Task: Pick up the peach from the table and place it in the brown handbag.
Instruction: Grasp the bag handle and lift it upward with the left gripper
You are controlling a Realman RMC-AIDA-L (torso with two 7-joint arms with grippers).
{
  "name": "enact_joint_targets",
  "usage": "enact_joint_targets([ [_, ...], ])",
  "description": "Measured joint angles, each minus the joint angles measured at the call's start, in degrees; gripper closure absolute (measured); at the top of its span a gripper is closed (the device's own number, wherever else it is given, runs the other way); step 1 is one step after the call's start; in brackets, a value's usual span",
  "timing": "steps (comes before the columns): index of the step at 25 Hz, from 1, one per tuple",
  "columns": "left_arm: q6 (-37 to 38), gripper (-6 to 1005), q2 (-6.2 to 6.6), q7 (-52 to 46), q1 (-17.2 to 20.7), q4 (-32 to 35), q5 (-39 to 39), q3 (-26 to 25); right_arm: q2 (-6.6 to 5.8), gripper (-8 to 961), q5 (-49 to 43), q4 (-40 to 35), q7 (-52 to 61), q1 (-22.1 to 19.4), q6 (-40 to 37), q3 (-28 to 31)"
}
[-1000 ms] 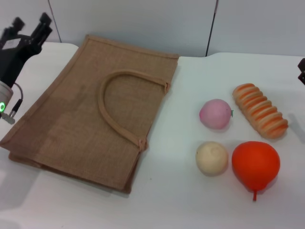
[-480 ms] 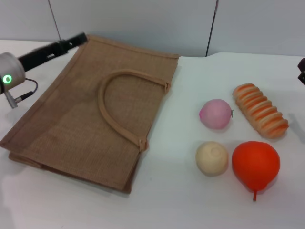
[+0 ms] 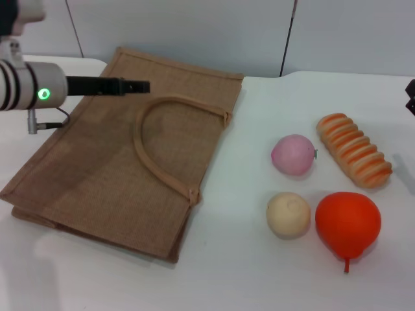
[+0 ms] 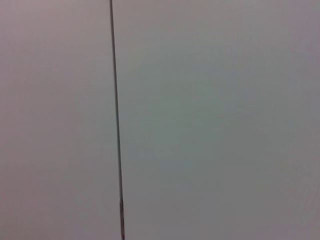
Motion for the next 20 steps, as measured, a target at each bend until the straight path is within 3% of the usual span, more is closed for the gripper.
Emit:
enact_joint_targets([
  [1,0.00,138,0.00,0.00,0.00,0.00,0.00,0.00,0.00,80,0.00,0.00,0.00,0.00,0.00,0.00],
  [2,0.36,138,0.28,-4.86,-0.31,1.31,2.32,5.19,0.00,80,0.00,0.00,0.00,0.00,0.00,0.00],
  [8,4.31,138,-0.14,-8.82,-0.50,2.62,6.04,12.07,0.00,82,0.00,0.00,0.00,0.06,0.00,0.00],
  [20,12.11,139,-0.23,-8.75,-1.04,-1.51,5.85,20.55,-0.08,84,0.00,0.02,0.01,0.47,0.00,0.00],
])
